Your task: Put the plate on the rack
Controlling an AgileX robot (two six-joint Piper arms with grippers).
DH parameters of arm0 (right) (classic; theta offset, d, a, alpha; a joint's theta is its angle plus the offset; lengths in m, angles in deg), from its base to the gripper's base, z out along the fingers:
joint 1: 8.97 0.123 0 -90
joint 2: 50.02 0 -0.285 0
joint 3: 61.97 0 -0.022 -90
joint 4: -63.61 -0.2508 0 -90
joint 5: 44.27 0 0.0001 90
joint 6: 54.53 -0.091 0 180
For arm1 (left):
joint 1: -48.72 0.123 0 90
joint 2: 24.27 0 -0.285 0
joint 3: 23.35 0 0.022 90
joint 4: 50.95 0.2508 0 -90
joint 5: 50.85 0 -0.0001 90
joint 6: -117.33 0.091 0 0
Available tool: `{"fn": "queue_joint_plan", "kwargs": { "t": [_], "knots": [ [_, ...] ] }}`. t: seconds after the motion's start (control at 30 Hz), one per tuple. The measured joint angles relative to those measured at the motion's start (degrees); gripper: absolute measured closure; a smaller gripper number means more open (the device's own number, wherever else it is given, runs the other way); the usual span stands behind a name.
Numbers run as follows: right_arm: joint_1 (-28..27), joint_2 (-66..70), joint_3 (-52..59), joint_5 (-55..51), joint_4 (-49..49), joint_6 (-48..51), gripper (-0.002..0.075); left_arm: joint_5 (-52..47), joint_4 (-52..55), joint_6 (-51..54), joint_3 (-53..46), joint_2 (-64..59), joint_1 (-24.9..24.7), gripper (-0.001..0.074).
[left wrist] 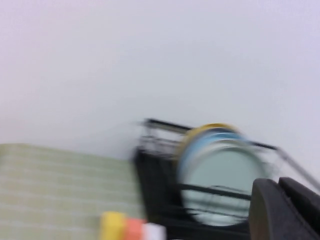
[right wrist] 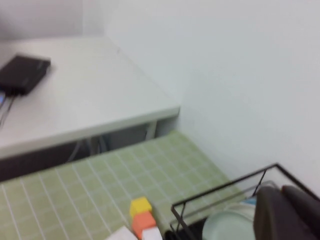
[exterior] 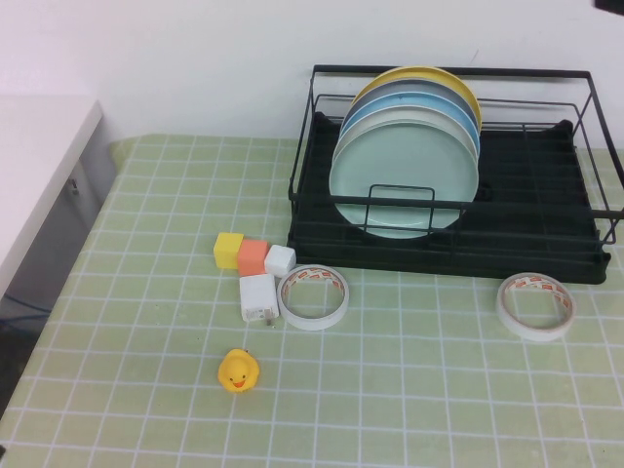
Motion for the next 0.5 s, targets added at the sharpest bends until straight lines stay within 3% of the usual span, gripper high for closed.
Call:
{"fn": "queue_joint_plan", "kwargs": {
  "t": [0.2,0.5],
  "knots": [
    [0.0,-15.09,14.17,3.84,-5.37,3.19,0.0718,11.34,-5.54,8.34,-1.41,0.0,0.0,0.0736],
    [0.0,-37.08,29.3,8.49,-5.7,2.81,0.0718,13.54,-6.32,8.85,-3.3,0.0,0.0,0.0736]
  ]
}}
